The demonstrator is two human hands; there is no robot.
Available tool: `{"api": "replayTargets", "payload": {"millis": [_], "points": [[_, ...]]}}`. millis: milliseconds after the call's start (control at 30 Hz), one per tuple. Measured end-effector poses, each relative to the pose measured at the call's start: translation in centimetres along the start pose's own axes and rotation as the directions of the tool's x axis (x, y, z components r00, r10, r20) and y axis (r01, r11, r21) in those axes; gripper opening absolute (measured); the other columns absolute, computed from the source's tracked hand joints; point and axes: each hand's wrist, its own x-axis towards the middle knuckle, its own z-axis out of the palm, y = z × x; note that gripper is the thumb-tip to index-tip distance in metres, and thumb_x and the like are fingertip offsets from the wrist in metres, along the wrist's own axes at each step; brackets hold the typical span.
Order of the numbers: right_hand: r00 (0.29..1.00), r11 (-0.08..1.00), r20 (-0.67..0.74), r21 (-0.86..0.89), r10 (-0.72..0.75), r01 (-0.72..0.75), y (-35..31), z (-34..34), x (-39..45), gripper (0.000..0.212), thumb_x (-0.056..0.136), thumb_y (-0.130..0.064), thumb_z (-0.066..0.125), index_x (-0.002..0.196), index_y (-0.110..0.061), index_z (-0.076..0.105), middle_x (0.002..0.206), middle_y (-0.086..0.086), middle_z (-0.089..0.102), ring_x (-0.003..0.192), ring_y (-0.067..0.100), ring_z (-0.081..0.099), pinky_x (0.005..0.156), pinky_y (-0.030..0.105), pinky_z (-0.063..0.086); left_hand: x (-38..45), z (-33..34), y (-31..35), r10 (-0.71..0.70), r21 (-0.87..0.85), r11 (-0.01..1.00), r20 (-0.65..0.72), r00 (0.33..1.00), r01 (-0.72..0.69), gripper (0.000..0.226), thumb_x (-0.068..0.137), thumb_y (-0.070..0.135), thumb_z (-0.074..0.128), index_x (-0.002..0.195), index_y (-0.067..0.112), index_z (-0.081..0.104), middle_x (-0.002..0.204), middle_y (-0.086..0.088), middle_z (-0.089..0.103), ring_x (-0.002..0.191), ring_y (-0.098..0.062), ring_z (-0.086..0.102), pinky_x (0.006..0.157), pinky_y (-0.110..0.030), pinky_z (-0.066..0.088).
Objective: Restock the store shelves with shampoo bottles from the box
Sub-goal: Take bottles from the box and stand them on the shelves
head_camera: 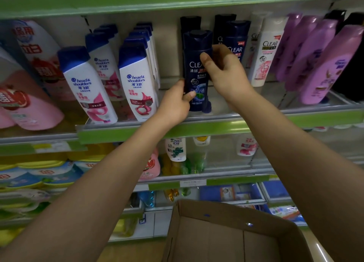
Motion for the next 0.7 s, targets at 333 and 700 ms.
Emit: {"api": "replayTargets", "payload": {"millis": [333, 700], "points": [[1.000, 1.000, 0.014, 0.016, -0.008, 0.008, -1.3, -0.1, -2.8, 0.028, 0.098, -0.028, 0.055, 0.118, -0.009, 0.055, 0.113, 0.006, 0.067, 0.105, 0.015, 0.064, 0.094, 0.039, 0.053, -2.7, -0.7, 0.4, 0.030, 0.022, 0.999, 0.029, 0.999, -0.030, 0.036, 0.098, 0.014, 0.047, 0.133, 0.009, 0.043, 0.130, -0.010, 0.056, 0.120, -0.023, 0.053, 0.096, -0.031, 0.045], [0.998, 0.998, 0.010, 0.025, 0.064, -0.064, -1.9, 0.0, -3.5, 0.031, 0.097, -0.032, 0.054, 0.119, -0.011, 0.056, 0.115, 0.007, 0.066, 0.109, 0.017, 0.063, 0.098, 0.042, 0.051, -3.6, -0.8, 0.5, 0.016, 0.003, 1.000, 0.056, 0.998, -0.016, 0.035, 0.099, 0.021, 0.045, 0.133, 0.011, 0.042, 0.129, -0.009, 0.057, 0.118, -0.024, 0.055, 0.098, -0.040, 0.046]]}}
